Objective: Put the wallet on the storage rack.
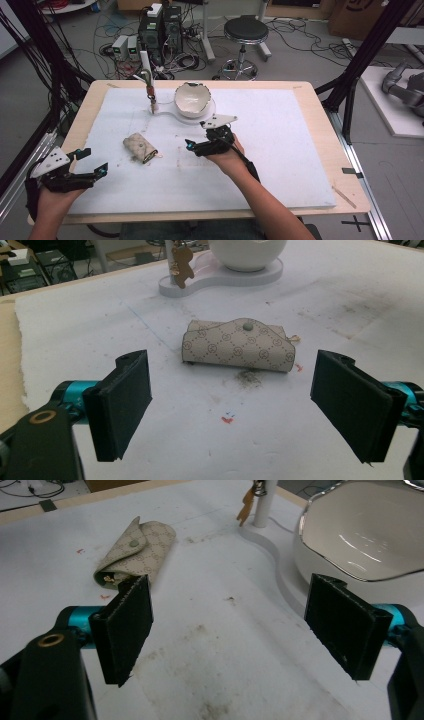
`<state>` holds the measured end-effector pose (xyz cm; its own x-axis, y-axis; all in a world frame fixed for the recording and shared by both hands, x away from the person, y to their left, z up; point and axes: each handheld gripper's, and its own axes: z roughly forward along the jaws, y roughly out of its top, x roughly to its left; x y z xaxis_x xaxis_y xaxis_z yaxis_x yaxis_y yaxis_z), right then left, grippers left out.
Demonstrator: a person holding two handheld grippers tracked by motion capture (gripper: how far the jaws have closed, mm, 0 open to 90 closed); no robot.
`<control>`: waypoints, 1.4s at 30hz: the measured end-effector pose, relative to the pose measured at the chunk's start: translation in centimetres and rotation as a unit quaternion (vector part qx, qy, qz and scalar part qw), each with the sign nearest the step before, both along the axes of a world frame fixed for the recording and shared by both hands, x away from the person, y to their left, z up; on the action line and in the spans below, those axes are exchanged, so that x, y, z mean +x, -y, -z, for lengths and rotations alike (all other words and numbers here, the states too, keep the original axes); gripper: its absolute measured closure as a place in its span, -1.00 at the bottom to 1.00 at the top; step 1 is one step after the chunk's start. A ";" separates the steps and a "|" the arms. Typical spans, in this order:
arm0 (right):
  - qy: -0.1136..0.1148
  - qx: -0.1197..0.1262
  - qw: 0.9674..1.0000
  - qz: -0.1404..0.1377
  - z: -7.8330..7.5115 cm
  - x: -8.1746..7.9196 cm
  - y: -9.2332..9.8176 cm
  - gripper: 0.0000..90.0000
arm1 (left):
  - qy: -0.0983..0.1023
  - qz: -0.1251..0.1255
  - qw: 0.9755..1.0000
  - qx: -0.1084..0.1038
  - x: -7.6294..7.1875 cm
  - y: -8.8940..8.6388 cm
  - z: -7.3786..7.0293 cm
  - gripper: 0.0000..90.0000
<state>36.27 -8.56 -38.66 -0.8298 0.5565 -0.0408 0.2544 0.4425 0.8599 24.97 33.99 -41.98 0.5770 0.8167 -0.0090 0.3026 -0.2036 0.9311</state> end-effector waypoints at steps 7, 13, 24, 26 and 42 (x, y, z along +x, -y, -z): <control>-0.005 -0.010 1.000 -0.014 0.3 0.3 -2.6 -0.56 | -0.001 -0.002 1.000 -0.001 -0.1 0.0 0.0 -0.64; -0.009 -0.018 0.999 -0.025 0.6 0.6 -4.8 -0.56 | -0.001 -0.004 1.000 0.000 -0.3 -0.3 0.0 -0.63; -0.024 -0.043 0.998 -0.051 1.4 0.8 -9.5 -0.56 | -0.001 -0.005 1.000 0.002 -0.5 -0.4 0.0 -0.63; -0.025 -0.045 0.997 -0.053 1.6 0.9 -10.2 -0.56 | 0.000 -0.006 1.000 0.002 -0.6 -0.4 0.0 -0.63; -0.060 -0.077 0.994 -0.057 3.8 1.7 -15.0 -0.56 | 0.001 -0.010 1.000 0.001 -0.5 -0.6 0.0 -0.63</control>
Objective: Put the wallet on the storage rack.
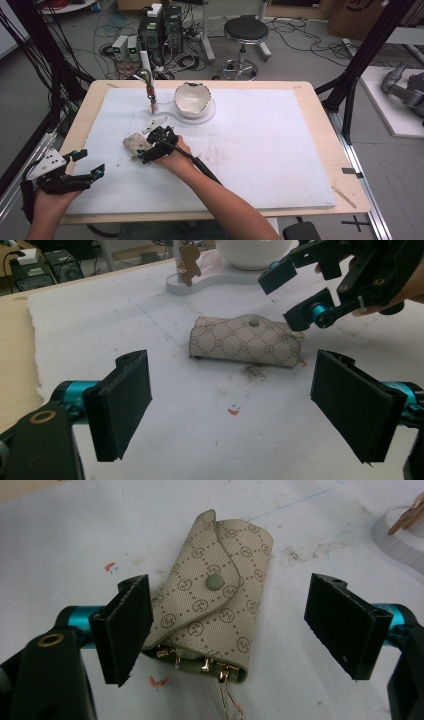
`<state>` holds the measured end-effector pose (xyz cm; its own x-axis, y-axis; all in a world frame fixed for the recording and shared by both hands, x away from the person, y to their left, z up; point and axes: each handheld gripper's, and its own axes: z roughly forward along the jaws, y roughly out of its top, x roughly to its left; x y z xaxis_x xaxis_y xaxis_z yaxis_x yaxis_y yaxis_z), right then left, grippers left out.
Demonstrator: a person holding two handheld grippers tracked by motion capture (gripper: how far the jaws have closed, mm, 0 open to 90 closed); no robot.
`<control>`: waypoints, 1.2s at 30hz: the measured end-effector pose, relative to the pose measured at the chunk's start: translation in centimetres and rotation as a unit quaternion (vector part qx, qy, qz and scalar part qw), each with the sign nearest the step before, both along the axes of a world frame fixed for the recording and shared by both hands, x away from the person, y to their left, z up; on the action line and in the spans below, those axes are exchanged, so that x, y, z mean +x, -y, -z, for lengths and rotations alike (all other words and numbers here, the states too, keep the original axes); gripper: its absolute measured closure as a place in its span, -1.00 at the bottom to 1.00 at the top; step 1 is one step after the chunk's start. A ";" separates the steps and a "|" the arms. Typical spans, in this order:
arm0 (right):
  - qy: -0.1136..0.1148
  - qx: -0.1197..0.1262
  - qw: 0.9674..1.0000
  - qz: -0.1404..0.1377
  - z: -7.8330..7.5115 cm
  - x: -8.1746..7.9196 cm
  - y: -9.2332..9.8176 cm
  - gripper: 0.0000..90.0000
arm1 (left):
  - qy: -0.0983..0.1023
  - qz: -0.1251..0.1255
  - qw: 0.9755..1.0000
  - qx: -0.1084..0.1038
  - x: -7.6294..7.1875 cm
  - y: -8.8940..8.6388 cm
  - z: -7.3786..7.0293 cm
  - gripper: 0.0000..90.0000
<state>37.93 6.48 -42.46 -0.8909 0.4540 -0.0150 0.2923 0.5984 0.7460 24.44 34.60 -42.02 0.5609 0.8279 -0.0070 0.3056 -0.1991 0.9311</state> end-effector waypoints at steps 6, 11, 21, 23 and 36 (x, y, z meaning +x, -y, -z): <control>-0.016 -0.006 1.000 0.003 1.2 0.2 -1.0 -0.56 | 0.000 0.000 1.000 0.001 0.0 0.0 0.0 -0.63; -0.024 -0.006 1.000 0.002 1.7 0.2 -1.5 -0.56 | -0.001 0.001 1.000 0.001 0.1 0.0 0.1 -0.63; -0.024 -0.043 0.999 0.006 3.0 -0.4 -2.5 -0.58 | -0.001 0.001 1.000 0.003 0.1 0.1 0.1 -0.63; -0.028 -0.043 0.999 0.011 3.0 -0.5 -2.5 -0.54 | -0.002 0.001 1.000 0.003 0.1 0.1 0.1 -0.63; -0.007 -0.053 0.999 -0.004 2.3 -0.6 -2.0 -0.19 | -0.001 0.001 1.000 0.002 0.0 0.1 0.1 -0.64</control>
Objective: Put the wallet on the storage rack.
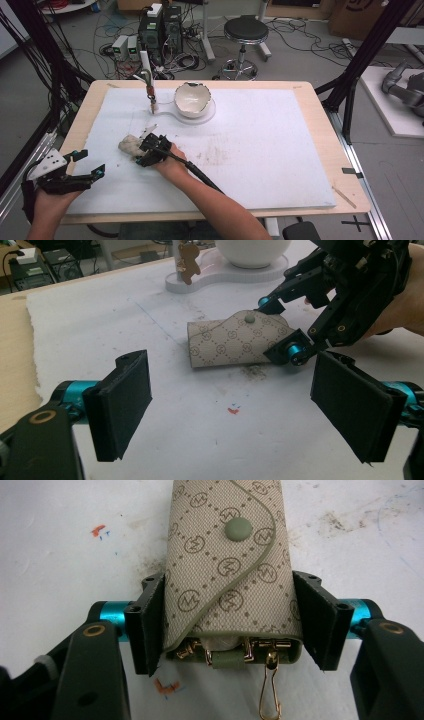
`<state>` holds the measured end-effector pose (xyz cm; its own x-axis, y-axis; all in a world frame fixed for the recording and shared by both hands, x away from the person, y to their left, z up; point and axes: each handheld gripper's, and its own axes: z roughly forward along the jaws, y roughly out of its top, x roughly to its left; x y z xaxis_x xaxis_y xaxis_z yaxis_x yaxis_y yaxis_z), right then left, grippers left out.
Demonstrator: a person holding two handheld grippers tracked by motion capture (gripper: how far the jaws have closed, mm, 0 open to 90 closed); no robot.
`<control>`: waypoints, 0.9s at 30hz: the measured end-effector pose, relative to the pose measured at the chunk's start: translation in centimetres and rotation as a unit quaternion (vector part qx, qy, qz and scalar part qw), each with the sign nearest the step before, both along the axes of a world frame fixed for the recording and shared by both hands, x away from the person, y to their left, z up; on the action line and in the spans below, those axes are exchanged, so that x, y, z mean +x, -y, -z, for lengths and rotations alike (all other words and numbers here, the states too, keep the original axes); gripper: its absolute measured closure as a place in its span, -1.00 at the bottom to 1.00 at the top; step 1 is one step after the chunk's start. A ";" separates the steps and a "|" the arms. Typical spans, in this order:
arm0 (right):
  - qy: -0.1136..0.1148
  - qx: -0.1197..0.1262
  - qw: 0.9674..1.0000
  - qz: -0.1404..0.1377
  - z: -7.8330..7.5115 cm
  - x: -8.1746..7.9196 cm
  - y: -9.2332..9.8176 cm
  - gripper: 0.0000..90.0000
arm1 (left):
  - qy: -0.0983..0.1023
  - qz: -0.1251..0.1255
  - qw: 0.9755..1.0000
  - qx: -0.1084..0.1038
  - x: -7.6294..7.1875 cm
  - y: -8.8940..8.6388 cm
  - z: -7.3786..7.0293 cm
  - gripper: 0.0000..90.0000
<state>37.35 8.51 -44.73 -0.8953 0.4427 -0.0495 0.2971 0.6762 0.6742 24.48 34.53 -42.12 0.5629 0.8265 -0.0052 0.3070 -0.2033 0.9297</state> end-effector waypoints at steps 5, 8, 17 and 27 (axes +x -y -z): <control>0.005 0.008 1.000 -0.003 -1.1 0.1 1.1 -0.18 | -0.001 0.001 1.000 0.000 0.1 0.0 0.1 -0.63; 0.012 0.018 1.000 -0.001 -2.0 0.1 2.0 -0.18 | 0.000 0.002 1.000 0.000 0.2 0.1 0.0 -0.64; 0.036 0.030 0.999 0.020 -4.7 0.4 6.1 -0.18 | -0.002 0.013 1.000 0.003 0.9 0.8 0.0 -0.63; 0.061 0.038 0.996 0.058 -6.7 1.0 11.9 -0.18 | -0.002 0.029 1.000 0.002 2.4 2.0 0.0 -0.64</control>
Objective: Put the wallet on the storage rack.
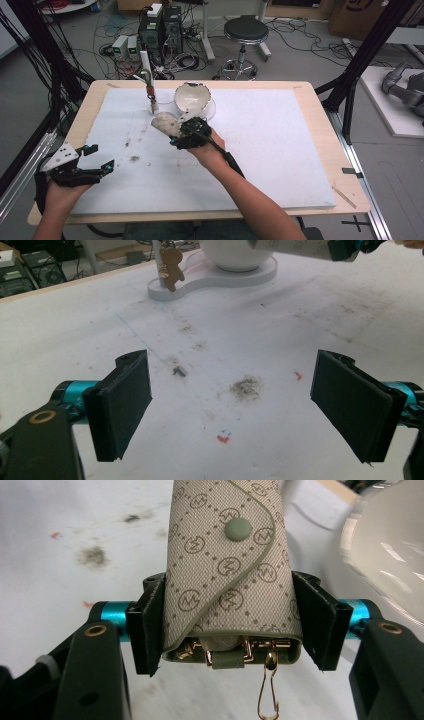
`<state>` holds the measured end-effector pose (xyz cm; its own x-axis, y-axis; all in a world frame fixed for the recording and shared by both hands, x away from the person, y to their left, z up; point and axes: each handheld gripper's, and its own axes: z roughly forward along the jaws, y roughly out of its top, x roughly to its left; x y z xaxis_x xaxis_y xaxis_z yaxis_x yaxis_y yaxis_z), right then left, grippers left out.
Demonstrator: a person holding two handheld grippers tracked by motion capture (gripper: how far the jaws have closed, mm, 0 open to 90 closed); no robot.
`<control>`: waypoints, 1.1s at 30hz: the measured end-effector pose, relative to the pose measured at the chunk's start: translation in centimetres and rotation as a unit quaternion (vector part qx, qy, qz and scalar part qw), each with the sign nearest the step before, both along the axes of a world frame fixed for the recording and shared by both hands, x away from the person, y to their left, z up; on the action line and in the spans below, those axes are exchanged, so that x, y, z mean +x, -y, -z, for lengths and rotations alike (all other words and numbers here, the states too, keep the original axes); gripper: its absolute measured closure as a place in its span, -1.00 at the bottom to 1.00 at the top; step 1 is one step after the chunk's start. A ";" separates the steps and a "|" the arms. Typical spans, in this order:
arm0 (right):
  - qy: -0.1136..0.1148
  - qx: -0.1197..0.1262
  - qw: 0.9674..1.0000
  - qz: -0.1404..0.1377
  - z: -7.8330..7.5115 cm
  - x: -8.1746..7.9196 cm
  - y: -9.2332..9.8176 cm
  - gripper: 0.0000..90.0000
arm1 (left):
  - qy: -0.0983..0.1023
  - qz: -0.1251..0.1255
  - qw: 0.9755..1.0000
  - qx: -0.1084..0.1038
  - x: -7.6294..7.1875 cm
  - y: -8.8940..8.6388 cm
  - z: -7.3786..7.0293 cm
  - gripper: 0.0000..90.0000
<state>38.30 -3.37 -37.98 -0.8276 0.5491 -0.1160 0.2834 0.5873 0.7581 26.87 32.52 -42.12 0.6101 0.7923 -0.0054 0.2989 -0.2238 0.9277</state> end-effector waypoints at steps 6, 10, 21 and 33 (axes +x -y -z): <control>0.015 -0.004 1.000 0.025 -1.0 0.5 2.8 -0.18 | 0.000 0.018 1.000 0.001 1.2 1.1 0.0 -0.63; 0.021 -0.004 0.999 0.043 -1.7 1.0 4.4 -0.18 | -0.001 0.027 1.000 0.002 1.8 1.7 0.0 -0.63; 0.025 -0.024 0.997 0.073 -2.7 3.5 6.5 -0.18 | 0.000 0.029 1.000 0.002 1.8 1.8 0.0 -0.64; 0.027 -0.050 0.995 0.080 -3.2 6.1 5.5 -0.18 | 0.000 0.020 1.000 0.003 1.1 1.3 0.0 -0.63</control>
<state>44.44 -8.91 -34.74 -0.7223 0.6565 -0.2175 0.3400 0.6109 0.7149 27.95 31.23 -42.13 0.6414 0.7672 0.0000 0.2892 -0.2418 0.9262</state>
